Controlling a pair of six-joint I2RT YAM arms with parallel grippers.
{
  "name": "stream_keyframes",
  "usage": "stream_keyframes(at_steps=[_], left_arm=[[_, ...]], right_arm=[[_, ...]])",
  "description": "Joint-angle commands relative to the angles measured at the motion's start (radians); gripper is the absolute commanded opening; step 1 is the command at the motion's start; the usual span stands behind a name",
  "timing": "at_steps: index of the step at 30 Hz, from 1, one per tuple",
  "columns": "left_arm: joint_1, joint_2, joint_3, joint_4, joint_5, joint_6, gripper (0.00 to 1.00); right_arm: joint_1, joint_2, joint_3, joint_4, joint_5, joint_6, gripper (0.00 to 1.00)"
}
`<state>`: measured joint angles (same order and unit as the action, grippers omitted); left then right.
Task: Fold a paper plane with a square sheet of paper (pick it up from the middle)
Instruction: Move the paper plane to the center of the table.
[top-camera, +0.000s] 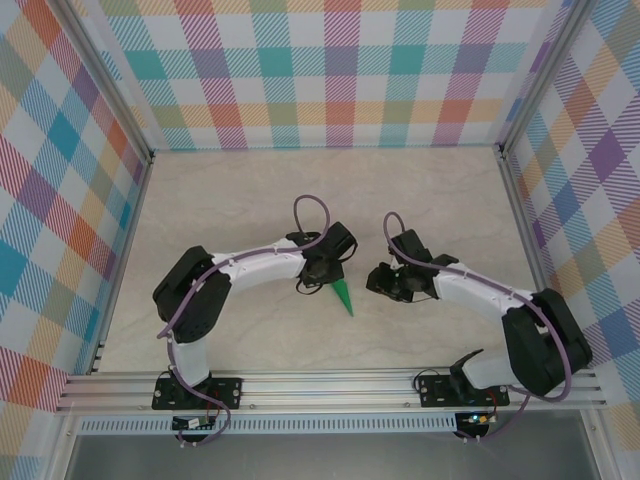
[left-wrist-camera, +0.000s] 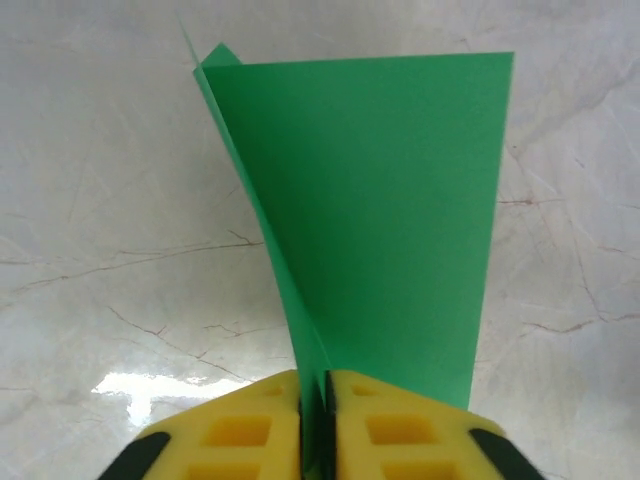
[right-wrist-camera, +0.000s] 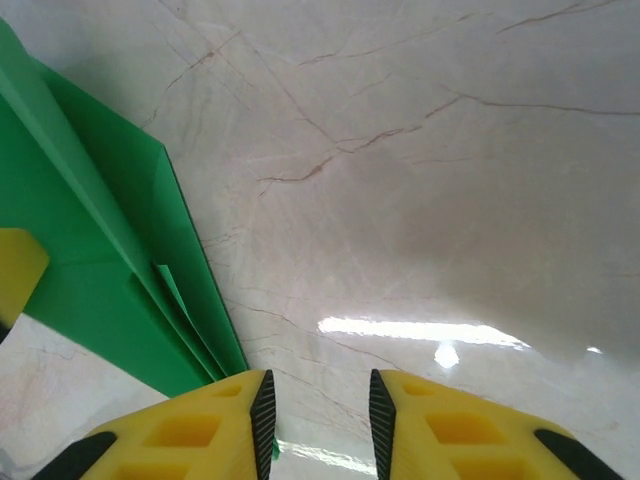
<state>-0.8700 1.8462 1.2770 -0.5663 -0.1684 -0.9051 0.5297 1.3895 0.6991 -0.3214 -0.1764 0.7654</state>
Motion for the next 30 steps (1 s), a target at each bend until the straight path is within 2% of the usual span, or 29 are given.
stream_keyframes(at_steps=[1,4,12,19,30], left_arm=[[-0.003,-0.059,-0.03,0.033,-0.025,0.003,0.09],[0.005,-0.093,-0.071,0.064,-0.015,0.007,0.05],[0.064,-0.191,-0.211,0.171,0.07,0.06,0.06],[0.09,-0.203,-0.243,0.207,0.112,0.077,0.06],[0.1,-0.212,-0.247,0.184,0.105,0.079,0.06]], right_arm=[[-0.005,0.038,0.018,0.039,-0.116,-0.016,0.31],[-0.005,0.056,0.018,0.111,-0.184,-0.011,0.33],[-0.001,0.12,0.057,0.202,-0.323,-0.041,0.4],[0.032,0.207,0.128,0.204,-0.379,-0.086,0.48],[0.072,0.323,0.162,0.269,-0.423,-0.061,0.51]])
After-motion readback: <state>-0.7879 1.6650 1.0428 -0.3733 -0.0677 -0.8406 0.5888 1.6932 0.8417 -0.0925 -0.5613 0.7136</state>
